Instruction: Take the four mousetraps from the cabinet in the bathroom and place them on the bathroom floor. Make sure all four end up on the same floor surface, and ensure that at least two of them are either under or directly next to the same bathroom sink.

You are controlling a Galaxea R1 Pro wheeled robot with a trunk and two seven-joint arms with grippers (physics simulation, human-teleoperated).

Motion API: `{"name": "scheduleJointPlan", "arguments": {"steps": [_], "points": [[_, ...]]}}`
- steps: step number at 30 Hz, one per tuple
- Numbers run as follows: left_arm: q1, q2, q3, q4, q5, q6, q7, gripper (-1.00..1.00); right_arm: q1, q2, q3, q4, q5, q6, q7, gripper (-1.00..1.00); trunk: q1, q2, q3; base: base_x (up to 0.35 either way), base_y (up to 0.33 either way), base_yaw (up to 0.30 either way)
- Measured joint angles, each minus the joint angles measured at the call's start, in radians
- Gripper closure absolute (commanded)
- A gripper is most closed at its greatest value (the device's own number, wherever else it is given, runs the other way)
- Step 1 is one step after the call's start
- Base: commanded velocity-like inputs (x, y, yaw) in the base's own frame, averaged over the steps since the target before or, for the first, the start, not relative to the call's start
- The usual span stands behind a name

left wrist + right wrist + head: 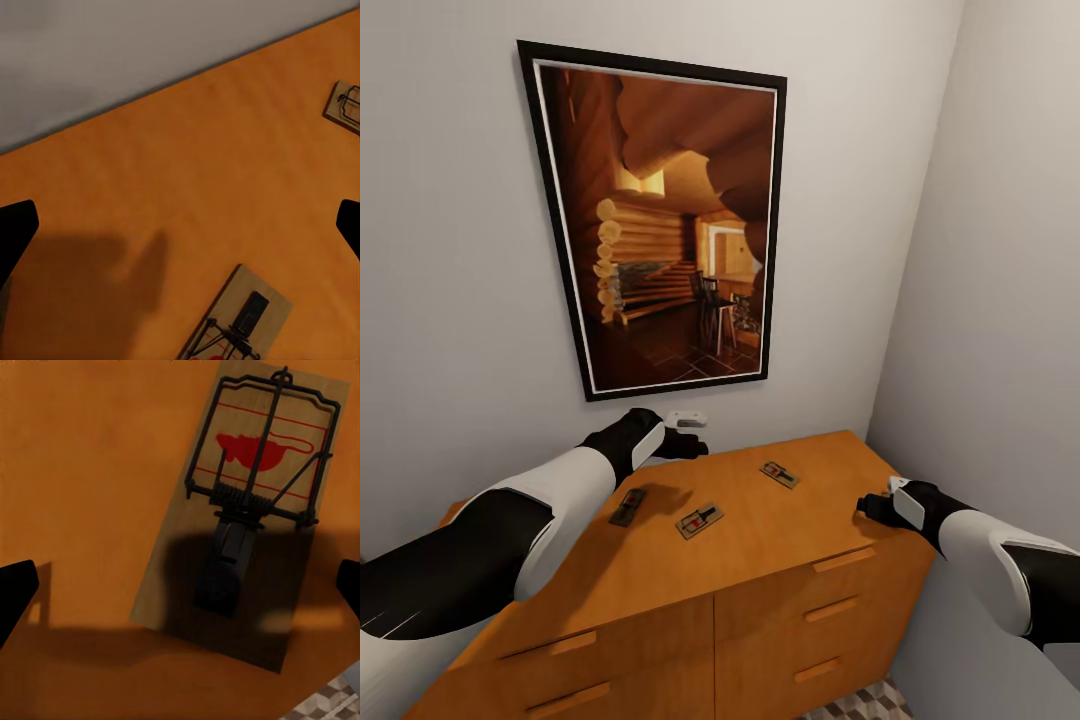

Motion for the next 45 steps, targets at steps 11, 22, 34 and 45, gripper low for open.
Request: {"name": "scheduleJointPlan", "arguments": {"steps": [11,22,34,45], "points": [[0.0,0.0,0.0,0.0,0.0,0.0,-0.001,-1.0,0.0,-0.006,-0.014,0.003,-0.004,-0.013,0.0,-1.0,0.0,0.0,0.0,0.0,0.0,0.0],[0.0,0.0,-0.001,0.0,0.002,0.0,0.0,-1.0,0.001,-0.012,-0.018,0.003,-0.002,-0.03,-0.002,-1.0,0.0,0.0,0.0,0.0,0.0,0.0],[0.0,0.0,-0.001,0.0,0.002,0.0,0.0,-1.0,0.001,-0.012,-0.018,0.004,0.001,-0.033,-0.014,-1.0,0.0,0.0,0.0,0.0,0.0,0.0],[0.0,0.0,-0.001,0.0,0.002,0.0,0.0,-1.0,0.002,-0.008,-0.018,0.004,0.0,-0.033,-0.033,-1.0,0.0,0.0,0.0,0.0,0.0,0.0]]}}
